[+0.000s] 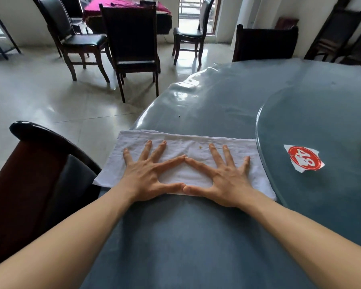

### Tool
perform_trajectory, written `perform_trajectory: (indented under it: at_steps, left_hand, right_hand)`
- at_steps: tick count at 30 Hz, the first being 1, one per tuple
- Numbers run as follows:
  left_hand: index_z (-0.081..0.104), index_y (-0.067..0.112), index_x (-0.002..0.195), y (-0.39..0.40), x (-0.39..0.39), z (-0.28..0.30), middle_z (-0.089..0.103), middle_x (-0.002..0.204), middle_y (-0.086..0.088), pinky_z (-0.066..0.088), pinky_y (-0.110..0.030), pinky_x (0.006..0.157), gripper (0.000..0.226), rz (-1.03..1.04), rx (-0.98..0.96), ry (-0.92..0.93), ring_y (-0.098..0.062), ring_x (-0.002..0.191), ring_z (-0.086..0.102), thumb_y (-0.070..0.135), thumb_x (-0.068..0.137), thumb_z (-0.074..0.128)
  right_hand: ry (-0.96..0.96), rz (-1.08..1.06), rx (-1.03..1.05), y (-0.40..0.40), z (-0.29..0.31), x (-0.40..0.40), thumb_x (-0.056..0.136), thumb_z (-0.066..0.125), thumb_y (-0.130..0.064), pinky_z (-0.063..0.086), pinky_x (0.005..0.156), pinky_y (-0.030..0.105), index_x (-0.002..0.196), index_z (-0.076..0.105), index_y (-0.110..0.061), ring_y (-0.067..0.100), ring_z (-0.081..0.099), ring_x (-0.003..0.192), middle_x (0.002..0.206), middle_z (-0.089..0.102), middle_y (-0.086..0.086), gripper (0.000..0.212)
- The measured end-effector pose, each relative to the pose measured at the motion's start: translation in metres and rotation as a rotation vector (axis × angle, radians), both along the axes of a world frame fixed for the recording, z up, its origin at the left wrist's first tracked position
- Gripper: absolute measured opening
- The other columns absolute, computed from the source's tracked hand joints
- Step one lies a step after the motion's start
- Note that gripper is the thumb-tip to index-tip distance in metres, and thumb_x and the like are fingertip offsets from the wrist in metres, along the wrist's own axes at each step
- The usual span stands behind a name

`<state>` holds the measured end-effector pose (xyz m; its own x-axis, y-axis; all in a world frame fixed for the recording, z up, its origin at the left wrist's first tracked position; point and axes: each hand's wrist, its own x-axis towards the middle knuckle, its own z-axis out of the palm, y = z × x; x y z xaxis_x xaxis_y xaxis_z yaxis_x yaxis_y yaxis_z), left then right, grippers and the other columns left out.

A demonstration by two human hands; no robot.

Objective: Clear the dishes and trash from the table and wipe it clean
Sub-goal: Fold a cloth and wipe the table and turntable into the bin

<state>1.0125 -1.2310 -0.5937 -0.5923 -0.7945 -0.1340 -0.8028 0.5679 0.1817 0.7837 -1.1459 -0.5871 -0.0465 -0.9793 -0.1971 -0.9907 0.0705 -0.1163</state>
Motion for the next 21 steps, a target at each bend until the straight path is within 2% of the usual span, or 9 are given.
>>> perform_trajectory:
  at_steps: [8, 21]
  left_hand:
    - [-0.012, 0.081, 0.133, -0.099, -0.012, -0.001, -0.018, 0.167, 0.013, -0.01, -0.077, 0.11, 0.074, -0.104, 0.012, 0.018, -0.023, 0.154, -0.022, 0.097, 0.072, 0.028]
    - [-0.01, 0.079, 0.136, -0.225, -0.041, -0.006, -0.012, 0.169, 0.01, -0.006, -0.075, 0.112, 0.071, -0.371, -0.03, 0.046, -0.025, 0.155, -0.017, 0.096, 0.074, 0.019]
  right_hand:
    - [0.008, -0.135, 0.021, -0.075, 0.001, 0.001, 0.062, 0.017, -0.107, -0.012, 0.107, 0.083, 0.129, -0.016, -0.087, 0.033, -0.027, 0.154, 0.17, -0.024, -0.006, 0.077]
    - [-0.015, -0.433, 0.018, -0.154, 0.004, 0.008, 0.064, 0.021, -0.106, -0.015, 0.107, 0.082, 0.128, -0.01, -0.089, 0.029, -0.026, 0.155, 0.171, -0.021, -0.009, 0.072]
